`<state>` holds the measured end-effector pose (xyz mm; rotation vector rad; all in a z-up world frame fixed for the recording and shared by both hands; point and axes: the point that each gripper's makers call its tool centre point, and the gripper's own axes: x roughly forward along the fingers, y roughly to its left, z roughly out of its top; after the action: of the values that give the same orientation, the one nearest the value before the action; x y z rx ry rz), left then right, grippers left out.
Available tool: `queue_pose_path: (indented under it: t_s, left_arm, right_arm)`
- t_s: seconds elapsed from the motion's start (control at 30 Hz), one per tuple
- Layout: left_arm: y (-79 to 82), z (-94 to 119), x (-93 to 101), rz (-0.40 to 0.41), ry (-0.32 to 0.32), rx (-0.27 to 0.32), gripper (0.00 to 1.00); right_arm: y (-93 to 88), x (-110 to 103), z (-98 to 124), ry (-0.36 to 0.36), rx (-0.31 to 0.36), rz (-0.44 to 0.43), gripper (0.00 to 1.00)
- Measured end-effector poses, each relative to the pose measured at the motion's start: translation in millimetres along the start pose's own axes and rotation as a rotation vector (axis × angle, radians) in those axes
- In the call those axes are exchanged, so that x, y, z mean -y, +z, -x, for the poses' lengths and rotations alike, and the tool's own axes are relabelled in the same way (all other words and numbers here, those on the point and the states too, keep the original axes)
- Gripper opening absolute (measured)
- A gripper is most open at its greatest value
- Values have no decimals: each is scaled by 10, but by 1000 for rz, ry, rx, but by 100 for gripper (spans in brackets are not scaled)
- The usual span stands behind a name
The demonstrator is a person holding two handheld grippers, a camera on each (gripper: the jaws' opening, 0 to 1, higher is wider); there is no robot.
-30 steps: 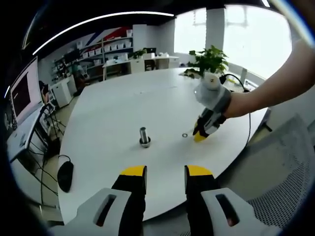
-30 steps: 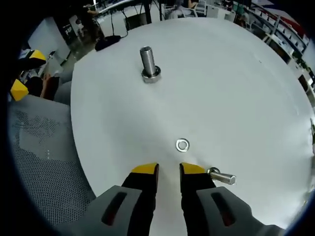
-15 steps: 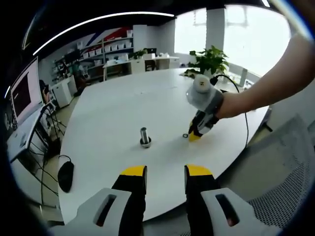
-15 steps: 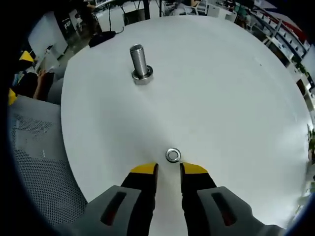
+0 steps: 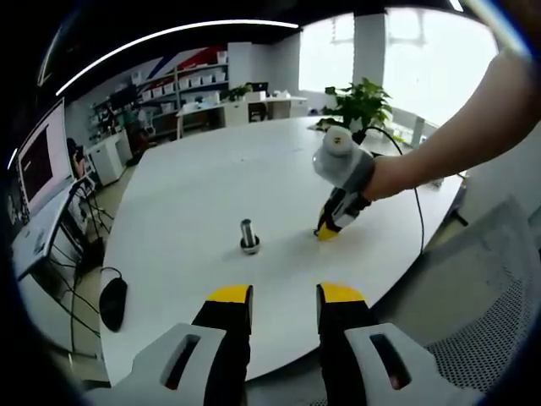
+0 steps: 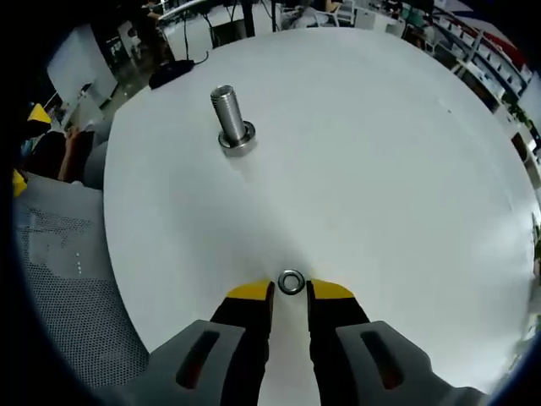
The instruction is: Place the washer onto the threaded stud by aligning its center hole with the stud, sliding it down to the base, and recovering from edge contact or off-axis alignment until the washer reaches the visible bottom stop.
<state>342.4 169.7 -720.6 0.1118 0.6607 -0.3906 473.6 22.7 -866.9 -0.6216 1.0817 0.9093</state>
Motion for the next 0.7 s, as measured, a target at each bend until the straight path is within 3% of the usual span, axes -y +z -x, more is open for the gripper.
queue_pose_path:
  t_s: [0.23, 0.7]
  left_arm:
    - [-3, -3, -7, 2, 2, -2, 28]
    - [-14, -3, 4, 1, -1, -8, 28]
  right_arm:
    - [16, -8, -7, 6, -7, 52, 16]
    - [36, -28, -43, 17, -182, 189, 15]
